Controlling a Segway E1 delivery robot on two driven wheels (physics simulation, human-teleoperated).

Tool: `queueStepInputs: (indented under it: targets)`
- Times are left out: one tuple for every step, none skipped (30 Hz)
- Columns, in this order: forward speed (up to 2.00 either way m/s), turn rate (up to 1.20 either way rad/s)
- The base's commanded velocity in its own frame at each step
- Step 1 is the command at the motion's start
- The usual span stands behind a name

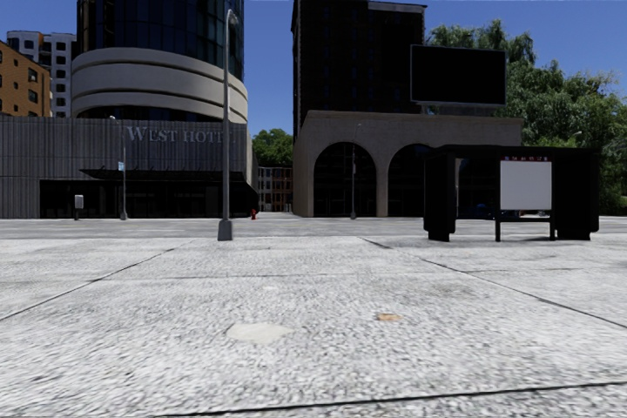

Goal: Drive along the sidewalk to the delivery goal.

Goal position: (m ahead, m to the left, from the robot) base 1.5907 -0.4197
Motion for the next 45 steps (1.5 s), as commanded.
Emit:
queueStepInputs:
  targets:
    - [2.0,0.0]
    - [2.0,0.0]
    - [2.0,0.0]
    - [2.0,0.0]
    - [2.0,0.0]
    - [2.0,0.0]
    - [2.0,0.0]
    - [2.0,0.0]
    - [2.0,0.0]
    - [2.0,0.0]
    - [2.0,0.0]
    - [2.0,0.0]
    - [2.0,0.0]
    - [2.0,0.0]
    - [2.0,0.0]
    - [2.0,0.0]
    - [2.0,0.0]
    - [2.0,0.0]
    - [1.91,0.0]
    - [1.91,0.0]
    - [1.58,0.0]
    - [1.32,0.0]
    - [1.06,0.0]
    - [0.79,0.0]
    - [0.79,0.0]
    - [0.44,0.0]
    - [0.13,0.0]
    - [0.0,0.0]
    - [0.0,0.0]
    - [0.0,0.0]
    - [0.0,0.0]
    - [0.0,0.0]
    - [0.0,0.0]
    - [0.0,0.0]
    - [0.0,0.0]
    - [0.0,0.0]
    - [0.0,0.0]
    - [0.0,0.0]
    - [0.0,0.0]
    - [0.0,0.0]
    - [0.0,0.0]
    - [0.0,0.0]
    - [0.0,0.0]
    - [0.0,0.0]
    - [0.0,0.0]
